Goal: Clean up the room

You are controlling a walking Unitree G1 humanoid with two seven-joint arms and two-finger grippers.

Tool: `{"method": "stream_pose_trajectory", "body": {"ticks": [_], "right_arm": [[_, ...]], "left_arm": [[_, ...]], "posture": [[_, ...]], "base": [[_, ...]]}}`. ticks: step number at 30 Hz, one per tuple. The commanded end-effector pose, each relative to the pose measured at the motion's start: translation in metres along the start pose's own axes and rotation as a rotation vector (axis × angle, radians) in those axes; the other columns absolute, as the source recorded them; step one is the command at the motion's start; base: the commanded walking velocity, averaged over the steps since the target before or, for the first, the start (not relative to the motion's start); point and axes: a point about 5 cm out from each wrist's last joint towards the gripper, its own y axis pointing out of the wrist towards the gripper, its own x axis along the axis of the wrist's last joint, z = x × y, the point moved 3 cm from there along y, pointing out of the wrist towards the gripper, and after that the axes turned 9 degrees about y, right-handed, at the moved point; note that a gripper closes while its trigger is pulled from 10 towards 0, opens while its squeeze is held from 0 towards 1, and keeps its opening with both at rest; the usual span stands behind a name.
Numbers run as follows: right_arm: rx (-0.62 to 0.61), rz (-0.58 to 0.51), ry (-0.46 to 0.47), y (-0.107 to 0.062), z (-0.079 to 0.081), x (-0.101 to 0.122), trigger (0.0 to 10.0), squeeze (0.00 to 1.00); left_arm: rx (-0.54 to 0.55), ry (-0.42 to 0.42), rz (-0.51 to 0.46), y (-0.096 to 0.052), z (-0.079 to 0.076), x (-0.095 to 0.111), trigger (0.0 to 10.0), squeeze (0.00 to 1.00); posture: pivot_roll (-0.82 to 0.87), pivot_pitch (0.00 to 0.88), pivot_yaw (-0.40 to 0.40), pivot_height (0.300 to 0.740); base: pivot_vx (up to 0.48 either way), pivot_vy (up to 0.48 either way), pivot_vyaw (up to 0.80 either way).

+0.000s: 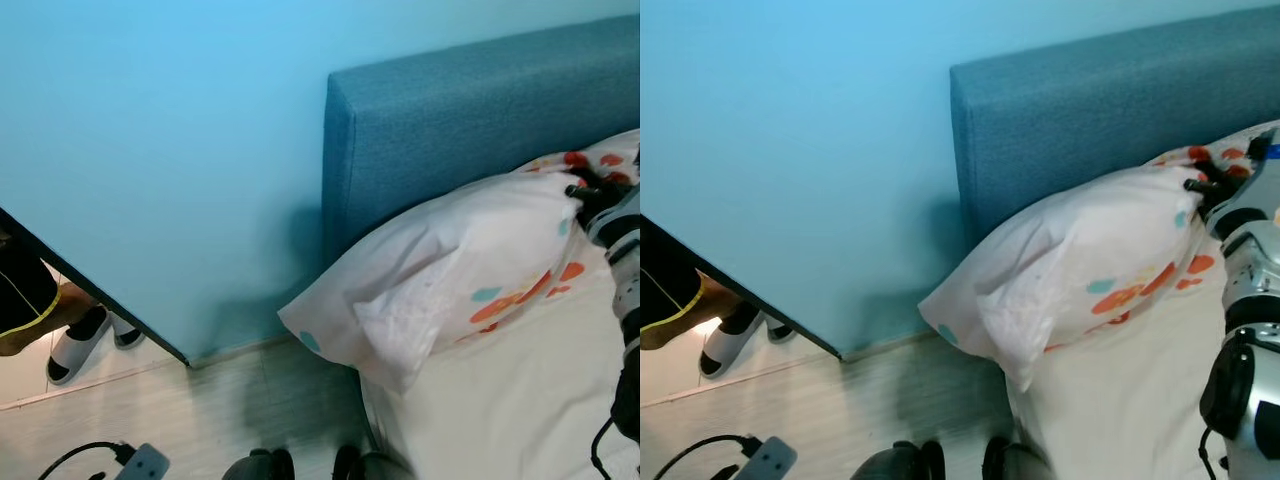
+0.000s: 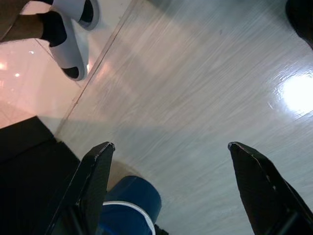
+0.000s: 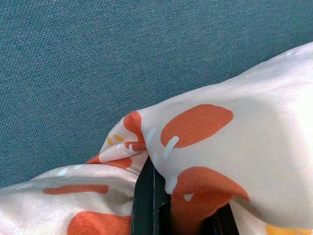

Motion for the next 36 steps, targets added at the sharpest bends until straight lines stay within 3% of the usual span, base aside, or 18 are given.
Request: {"method": "stream_pose_trajectory", "body": {"ticks": [1,4,5,7,11,15,18,20,22,27,28,29,31,32,33,34,35,36], "right_arm": [[0.032,-0.054,0.028,-0.005,0.001,-0.003,10.0,0.0],[-0.034,0.097,0.012,-0.038,-0.017,-0.067,10.0,0.0],[-0.034,0.097,0.012,-0.038,-0.017,-0.067,10.0,0.0],[-0.095,0.137,-0.007,-0.059,-0.033,-0.087,10.0,0.0],[-0.178,0.144,-0.029,-0.077,-0.051,-0.094,10.0,0.0],[-0.308,0.154,-0.134,-0.1,-0.08,-0.092,10.0,0.0],[-0.338,0.155,-0.166,-0.105,-0.086,-0.09,10.0,0.0],[-0.428,0.187,-0.212,-0.116,-0.101,-0.089,10.0,0.0],[-0.513,0.259,-0.275,-0.129,-0.114,-0.094,10.0,0.0],[-0.58,0.39,-0.279,-0.144,-0.121,-0.115,10.0,0.0],[-0.635,0.542,-0.285,-0.162,-0.124,-0.139,10.0,0.0],[-0.635,0.542,-0.285,-0.162,-0.124,-0.139,10.0,0.0],[-0.697,0.701,-0.23,-0.188,-0.121,-0.171,10.0,0.0],[-0.705,0.719,-0.21,-0.192,-0.119,-0.176,10.0,0.0],[-0.709,0.736,-0.182,-0.195,-0.116,-0.183,10.0,0.09],[-0.711,0.753,-0.164,-0.198,-0.112,-0.19,10.0,0.63],[-0.711,0.753,-0.164,-0.198,-0.112,-0.19,10.0,0.63],[-0.711,0.764,-0.155,-0.2,-0.11,-0.193,10.0,1.0]], "left_arm": [[-0.041,0.022,0.04,-0.006,-0.01,-0.014,10.0,0.0],[-0.055,0.028,0.03,-0.008,-0.017,-0.013,10.0,0.0],[-0.055,0.028,0.03,-0.008,-0.017,-0.013,10.0,0.0],[-0.061,0.035,0.02,-0.009,-0.017,-0.013,10.0,0.0],[-0.065,0.039,0.025,-0.01,-0.017,-0.015,10.0,0.0],[-0.067,0.038,0.03,-0.009,-0.017,-0.015,10.0,0.0],[-0.067,0.037,0.03,-0.009,-0.017,-0.014,10.0,0.0],[-0.07,0.034,0.025,-0.007,-0.019,-0.01,10.0,0.0],[-0.073,0.03,0.02,-0.005,-0.022,-0.006,10.0,0.0],[-0.075,0.026,0.017,-0.003,-0.024,-0.002,10.0,0.0],[-0.075,0.023,0.015,-0.002,-0.025,0.001,10.0,0.0],[-0.075,0.023,0.015,-0.002,-0.025,0.001,10.0,0.0],[-0.071,0.015,0.013,-0.001,-0.024,0.003,10.0,0.0],[-0.07,0.013,0.014,0.0,-0.024,0.004,10.0,0.0],[-0.068,0.011,0.015,0.0,-0.023,0.004,10.0,0.0],[-0.065,0.009,0.015,0.001,-0.022,0.005,10.0,0.0],[-0.065,0.009,0.015,0.001,-0.022,0.005,10.0,0.0],[-0.064,0.008,0.015,0.001,-0.022,0.005,10.0,0.0]], "posture": [[0.2,0.323,0.031,0.74],[0.21,0.319,0.036,0.74],[0.21,0.319,0.036,0.74],[0.21,0.316,0.039,0.74],[0.21,0.313,0.039,0.74],[0.19,0.306,0.04,0.74],[0.19,0.306,0.04,0.74],[0.17,0.296,0.036,0.74],[0.17,0.292,0.033,0.74],[0.16,0.28,0.025,0.74],[0.16,0.276,0.023,0.74],[0.16,0.276,0.023,0.74],[0.16,0.267,0.017,0.74],[0.16,0.267,0.017,0.74],[0.16,0.263,0.016,0.74],[0.16,0.263,0.016,0.74],[0.16,0.263,0.016,0.74],[0.16,0.26,0.014,0.74]], "base": [[0.0,0.0,0.0],[0.0,0.0,0.0],[0.0,0.0,0.0],[0.0,0.0,0.0],[0.0,0.0,0.0],[0.0,0.0,0.0],[0.0,0.0,0.0],[0.0,0.0,0.0],[0.0,0.0,0.0],[0.0,0.0,0.0],[0.0,0.0,0.0],[0.0,0.0,0.0],[0.0,0.0,0.0],[0.0,0.0,0.0],[0.0,0.0,0.0],[0.0,0.0,0.0],[0.0,0.0,0.0],[0.0,0.0,0.0]]}}
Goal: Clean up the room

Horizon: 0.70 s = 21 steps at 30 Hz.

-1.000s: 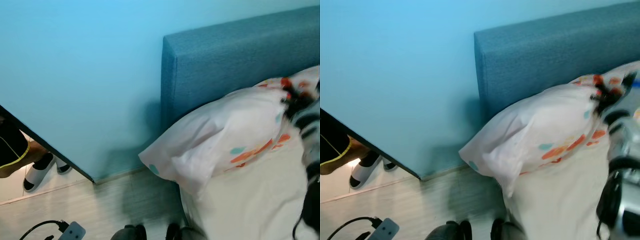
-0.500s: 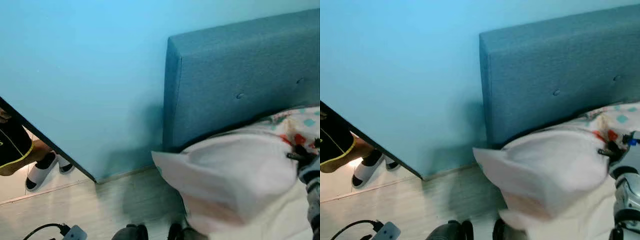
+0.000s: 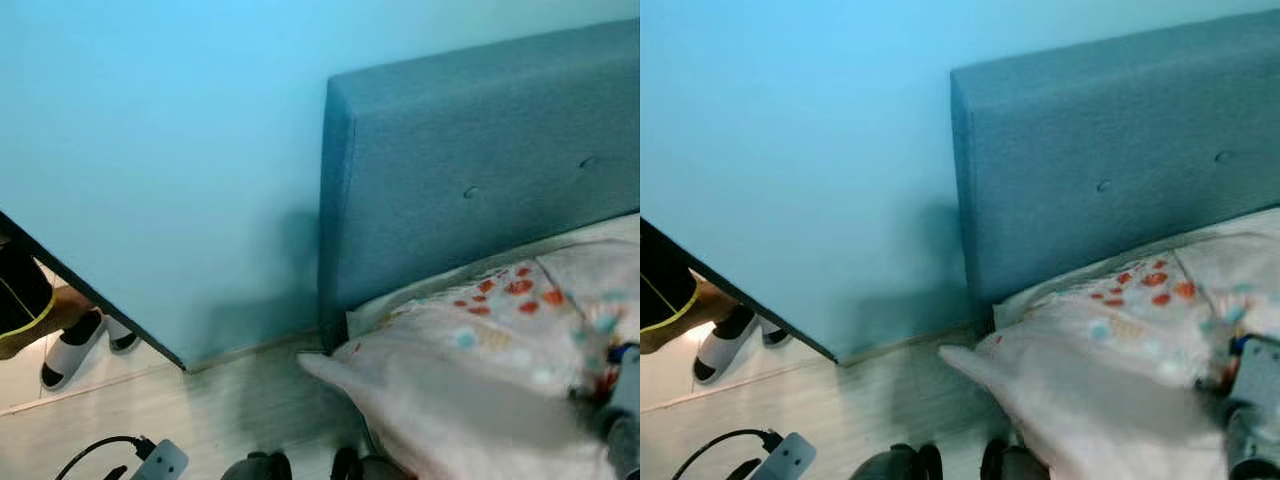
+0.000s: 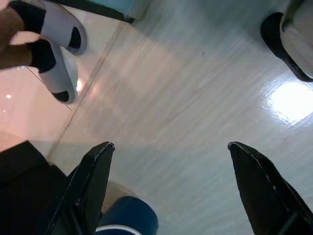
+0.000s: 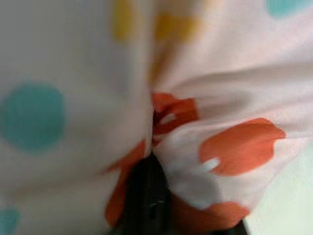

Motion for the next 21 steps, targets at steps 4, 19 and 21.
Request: {"method": "stream_pose_trajectory", "body": {"ticks": [4,19,21], "right_arm": [[-0.043,0.074,0.032,-0.002,0.001,-0.023,10.0,1.0],[0.004,0.116,0.054,-0.002,0.026,-0.023,10.0,1.0],[0.094,0.171,0.091,-0.007,0.052,-0.045,10.0,1.0]], "left_arm": [[-0.018,-0.011,0.061,-0.004,-0.008,-0.013,10.0,0.0],[0.055,-0.271,-0.081,0.022,0.03,0.045,10.0,0.0],[0.061,-0.28,-0.106,0.023,0.036,0.051,10.0,0.0]], "posture": [[0.15,0.233,0.004,0.74],[0.09,0.141,-0.039,0.74],[0.1,0.129,-0.047,0.74]], "base": [[0.0,0.0,0.0],[0.0,0.0,0.0],[0.0,0.0,0.0]]}}
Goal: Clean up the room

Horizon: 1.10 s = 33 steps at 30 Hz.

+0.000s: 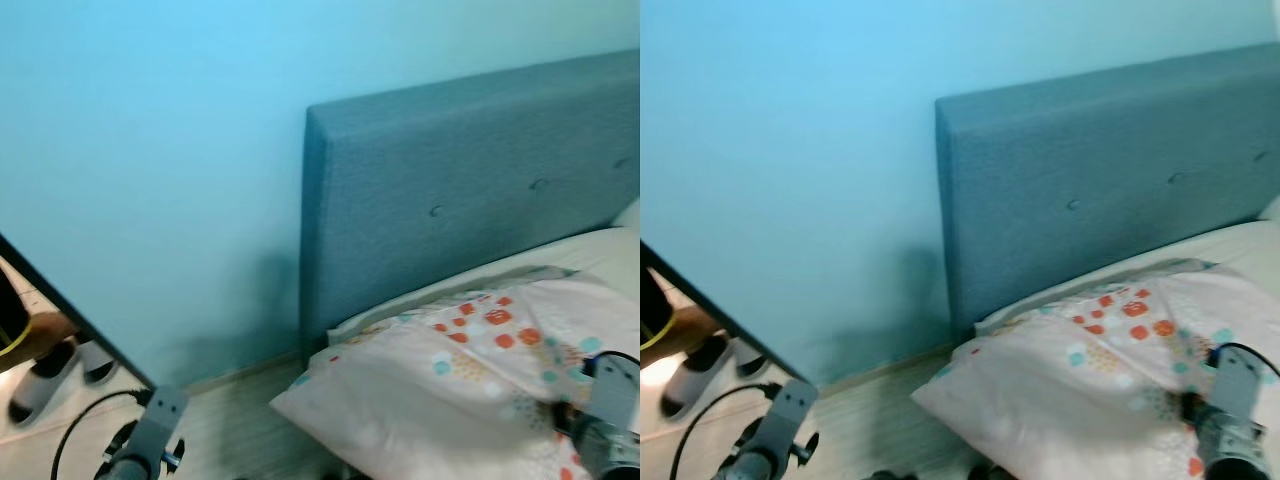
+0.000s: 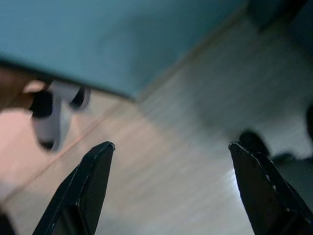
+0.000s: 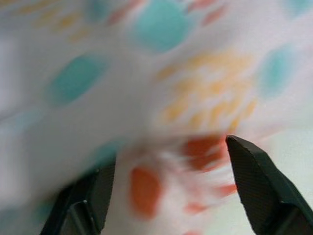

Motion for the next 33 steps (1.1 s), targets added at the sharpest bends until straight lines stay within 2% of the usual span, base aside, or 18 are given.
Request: {"method": "stream_pose_trajectory", "body": {"ticks": [1,2,3,4,8,10,17,24,29,33], "right_arm": [[0.049,0.065,0.042,-0.002,0.01,-0.025,10.0,0.99],[0.057,0.084,0.063,-0.003,0.014,-0.035,10.0,0.34],[0.052,0.096,0.083,-0.004,0.016,-0.043,10.0,0.0],[0.047,0.098,0.109,-0.004,0.016,-0.047,10.0,0.0],[0.038,0.103,0.131,-0.005,0.017,-0.053,10.0,0.0],[0.033,0.111,0.121,-0.006,0.017,-0.059,10.0,0.0],[0.032,0.134,0.093,-0.007,0.017,-0.069,10.0,0.0],[0.024,0.162,0.094,-0.01,0.014,-0.081,10.0,0.0],[0.024,0.171,0.089,-0.011,0.014,-0.087,10.0,0.0],[0.023,0.176,0.084,-0.011,0.014,-0.088,10.0,0.0]], "left_arm": [[-0.013,-0.029,0.031,-0.004,-0.004,-0.011,10.0,0.0],[-0.006,-0.048,0.027,-0.003,-0.002,-0.009,10.0,0.0],[-0.001,-0.079,0.022,-0.002,-0.001,-0.008,10.0,0.0],[0.003,-0.113,0.018,-0.002,-0.001,-0.007,10.0,0.0],[-0.008,-0.16,0.005,-0.001,-0.002,-0.003,10.0,0.0],[-0.061,-0.188,-0.026,0.001,-0.01,0.004,10.0,0.0],[-0.128,-0.228,-0.064,0.007,-0.019,0.021,10.0,0.0],[-0.116,-0.272,-0.083,0.01,-0.02,0.029,10.0,0.0],[-0.13,-0.42,-0.135,0.014,-0.02,0.045,10.0,0.0],[-0.205,-0.458,-0.2,0.015,-0.026,0.061,10.0,0.0]], "posture": [[0.1,0.121,-0.049,0.74],[0.1,0.119,-0.049,0.74],[0.09,0.113,-0.047,0.74],[0.09,0.107,-0.047,0.74],[0.08,0.101,-0.047,0.74],[0.08,0.085,-0.046,0.74],[0.06,0.058,-0.048,0.74],[0.06,0.044,-0.052,0.74],[0.05,0.034,-0.049,0.74],[0.05,0.026,-0.047,0.74]], "base": [[0.0,0.0,0.0],[0.0,0.0,-0.78],[0.0,0.0,-0.78],[0.0,0.0,-0.78],[0.0,0.0,-0.78],[0.0,0.0,-0.78],[0.0,0.0,-0.78],[0.0,0.0,-0.78],[0.0,0.0,-0.78],[0.0,0.0,-0.78]]}}
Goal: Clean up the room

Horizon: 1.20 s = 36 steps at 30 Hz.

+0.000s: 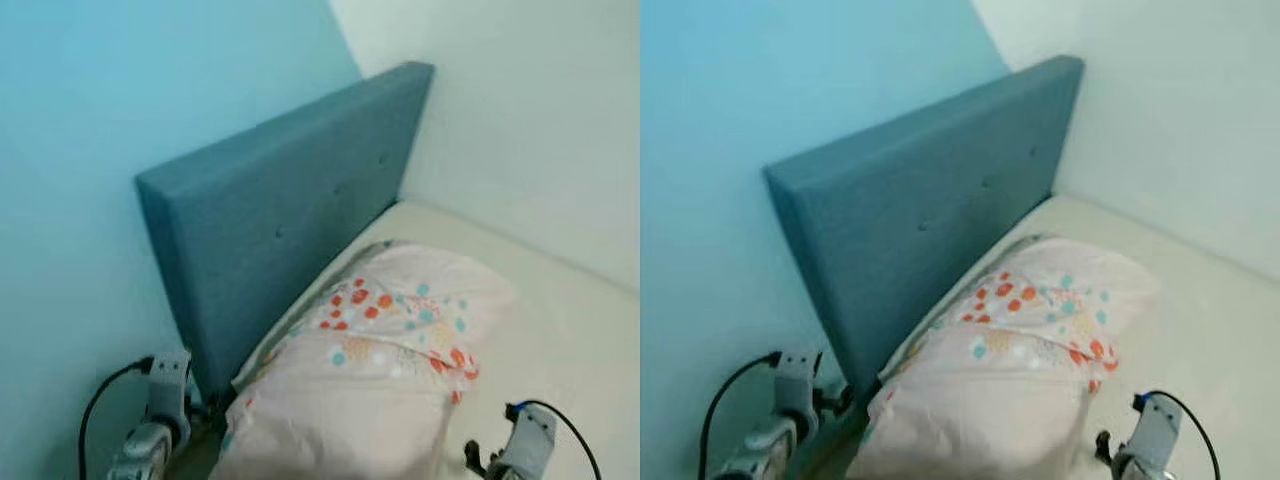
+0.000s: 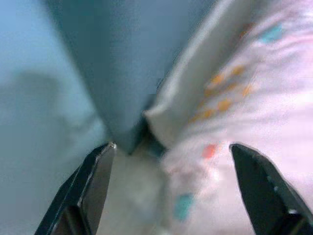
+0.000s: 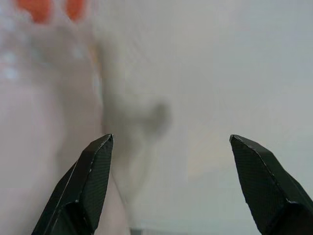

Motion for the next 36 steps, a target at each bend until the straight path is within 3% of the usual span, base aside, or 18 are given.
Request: {"method": "stream_pose_trajectory", "body": {"ticks": [1,12,16,20,28,36], "right_arm": [[-0.012,-0.005,-0.01,0.0,-0.005,0.0,10.0,0.0],[-0.012,-0.002,-0.013,0.0,-0.006,-0.002,10.0,0.0],[-0.011,-0.002,-0.012,0.0,-0.007,-0.003,10.0,0.0],[0.002,-0.012,-0.011,-0.001,-0.006,-0.002,10.0,0.0],[0.026,-0.029,-0.024,0.0,0.0,0.002,10.0,0.0],[0.062,-0.059,-0.042,-0.001,0.006,0.007,10.0,0.0]], "left_arm": [[-0.073,-0.033,-0.023,0.004,-0.014,0.005,10.0,0.0],[-0.045,-0.039,-0.074,0.012,-0.015,0.023,10.0,0.0],[-0.012,0.007,-0.068,0.014,-0.015,0.026,10.0,0.0],[0.199,0.042,-0.024,0.018,0.006,0.034,10.0,0.0],[0.341,0.003,0.008,0.017,0.025,0.039,10.0,0.0],[0.491,0.048,0.062,0.008,0.047,0.034,10.0,0.0]], "posture": [[0.05,0.026,-0.047,0.74],[0.04,0.025,-0.04,0.74],[0.03,0.032,-0.038,0.74],[0.02,0.041,-0.031,0.74],[0.01,0.045,-0.025,0.74],[0.01,0.046,-0.024,0.74]], "base": [[0.0,0.0,-0.77],[0.0,0.0,-0.78],[0.0,0.0,-0.78],[0.0,0.0,-0.78],[0.0,0.0,-0.78],[0.0,0.0,-0.68]]}}
